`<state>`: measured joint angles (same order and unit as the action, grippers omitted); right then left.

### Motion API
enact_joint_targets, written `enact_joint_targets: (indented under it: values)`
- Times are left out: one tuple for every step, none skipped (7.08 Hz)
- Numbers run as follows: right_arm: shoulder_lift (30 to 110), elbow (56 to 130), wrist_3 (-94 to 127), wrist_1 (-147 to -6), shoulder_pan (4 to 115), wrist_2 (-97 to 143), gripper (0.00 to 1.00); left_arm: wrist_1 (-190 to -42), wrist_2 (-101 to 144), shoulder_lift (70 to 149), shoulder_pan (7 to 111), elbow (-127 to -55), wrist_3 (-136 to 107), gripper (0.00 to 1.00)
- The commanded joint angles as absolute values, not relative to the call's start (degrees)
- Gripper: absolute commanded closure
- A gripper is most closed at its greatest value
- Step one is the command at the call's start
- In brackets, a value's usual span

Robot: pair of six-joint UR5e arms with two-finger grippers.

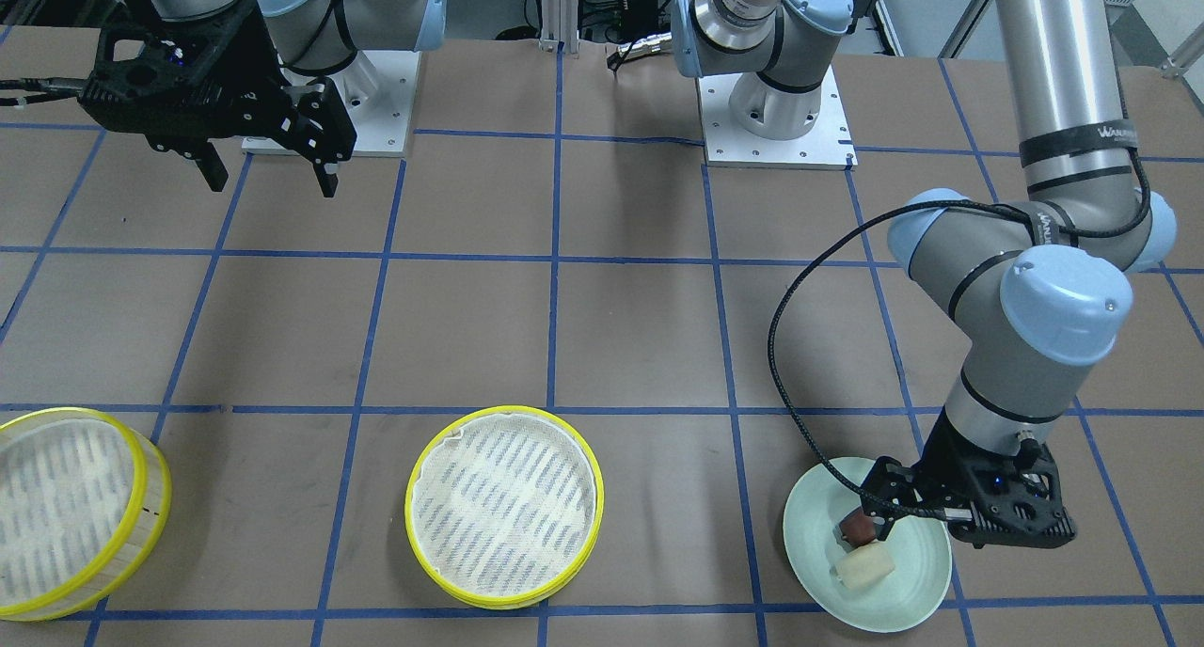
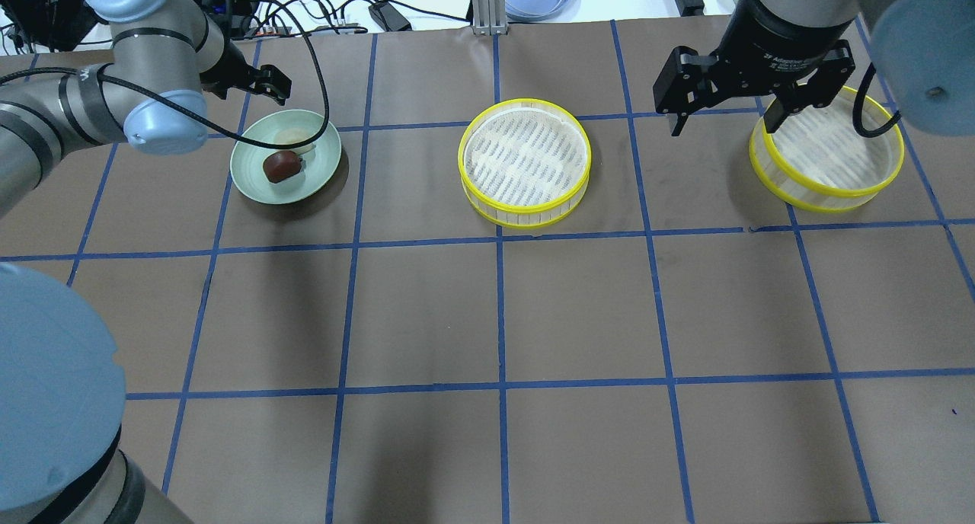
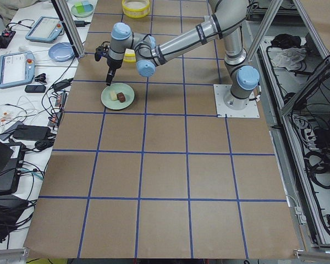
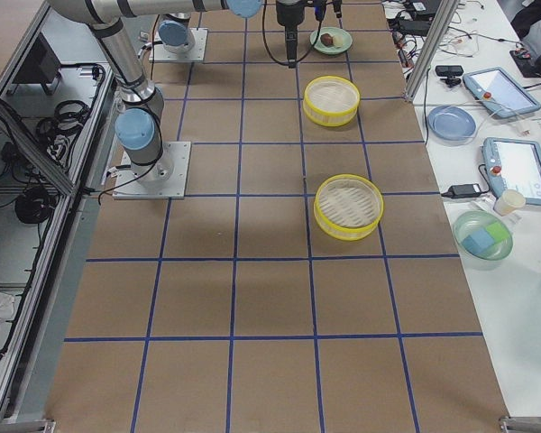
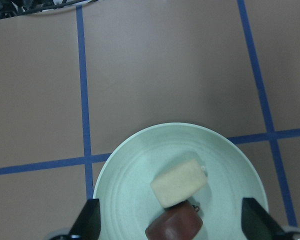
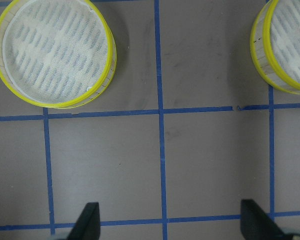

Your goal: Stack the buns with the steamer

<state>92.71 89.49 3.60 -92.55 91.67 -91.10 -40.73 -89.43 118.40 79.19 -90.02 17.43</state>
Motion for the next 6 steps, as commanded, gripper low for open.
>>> enact_joint_targets:
  values:
    - [92.72,89.47,3.52,-92.55,91.58,-91.40,0.00,-39.11,-86.51,124.43,77.35,-88.95,14.09,0.00]
    - [92.72,89.47,3.52,-92.55,91.58,-91.41,0.00,-38.85,-85.18,126.45,77.26,-87.64,10.06,0.00]
    - [92.72,89.47,3.52,-92.55,91.58,-91.32,0.00,-38.85,-82.03,127.78,77.26,-85.97,6.19,0.00]
    - [92.64,89.65,3.52,-92.55,91.58,-90.88,0.00,-39.20,-81.31,128.05,77.26,-86.04,3.19,0.00]
    - [92.64,89.65,3.52,-92.55,91.41,-90.79,0.00,-39.29,-81.47,128.58,77.26,-86.39,2.56,0.00]
    - [92.64,89.56,3.60,-92.55,91.32,-90.79,0.00,-40.59,-81.56,129.19,77.26,-86.57,2.46,0.01]
